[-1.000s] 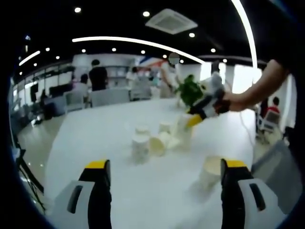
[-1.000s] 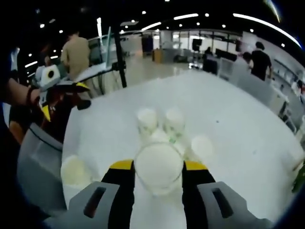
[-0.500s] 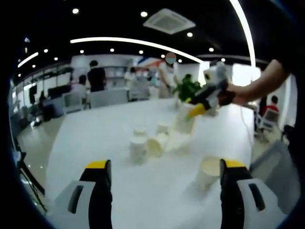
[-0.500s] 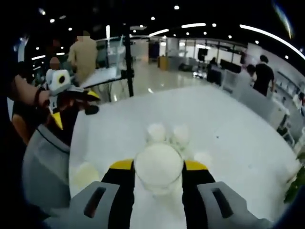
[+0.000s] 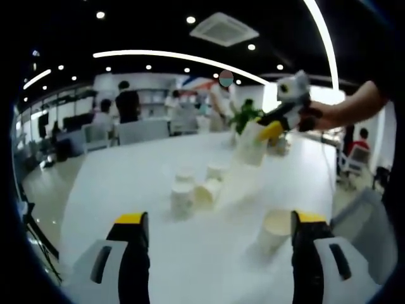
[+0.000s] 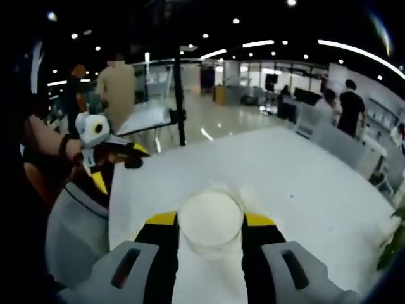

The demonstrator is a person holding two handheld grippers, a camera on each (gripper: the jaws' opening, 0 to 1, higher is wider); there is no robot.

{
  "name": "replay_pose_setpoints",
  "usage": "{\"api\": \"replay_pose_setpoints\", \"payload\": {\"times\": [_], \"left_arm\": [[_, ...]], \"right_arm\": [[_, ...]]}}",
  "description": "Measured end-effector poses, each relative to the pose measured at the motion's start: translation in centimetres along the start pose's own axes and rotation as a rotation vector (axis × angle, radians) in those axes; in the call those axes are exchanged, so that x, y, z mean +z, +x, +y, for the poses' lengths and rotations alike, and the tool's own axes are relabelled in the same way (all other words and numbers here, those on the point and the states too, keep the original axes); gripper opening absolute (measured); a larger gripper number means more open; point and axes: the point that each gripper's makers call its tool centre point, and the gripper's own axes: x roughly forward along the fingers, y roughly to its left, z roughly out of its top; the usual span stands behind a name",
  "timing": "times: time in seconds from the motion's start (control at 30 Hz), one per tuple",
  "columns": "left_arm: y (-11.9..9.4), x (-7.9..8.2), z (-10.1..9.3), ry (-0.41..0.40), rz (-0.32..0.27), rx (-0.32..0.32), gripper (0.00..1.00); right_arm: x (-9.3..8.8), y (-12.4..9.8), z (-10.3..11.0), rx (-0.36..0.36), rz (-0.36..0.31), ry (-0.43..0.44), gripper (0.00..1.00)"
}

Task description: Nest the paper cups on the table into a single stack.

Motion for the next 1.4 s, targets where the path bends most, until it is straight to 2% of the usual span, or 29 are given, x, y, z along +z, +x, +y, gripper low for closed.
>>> {"api": "replay_pose_setpoints", "payload": {"times": [0.2, 0.5, 0.83, 1.17, 1.4], "left_arm": [[0.0, 0.1, 0.1, -0.001, -0.003, -0.004, 0.92], [-0.2, 0.1, -0.1, -0.004, -0.001, -0.004, 0.91], [-0.4, 0.2, -0.3, -0.003, -0.004, -0.005, 0.9], [-0.6, 0.1, -0.7, -0.003, -0.004, -0.013, 0.89], [-0.7, 0.4, -0.8, -0.006, -0.017, -0.012, 0.89]], "right_arm": [[0.8, -0.7, 1.1, 0.02, -0.019, 0.022, 0.35], [0.4, -1.5, 2.9, 0.047, -0.008, 0.033, 0.35], [0.8, -1.8, 5.6, 0.102, -0.015, 0.056, 0.35], [0.1, -1.9, 7.9, 0.138, 0.006, 0.056, 0.35], [-1.2, -1.8, 8.8, 0.153, 0.031, 0.056, 0.35]]}}
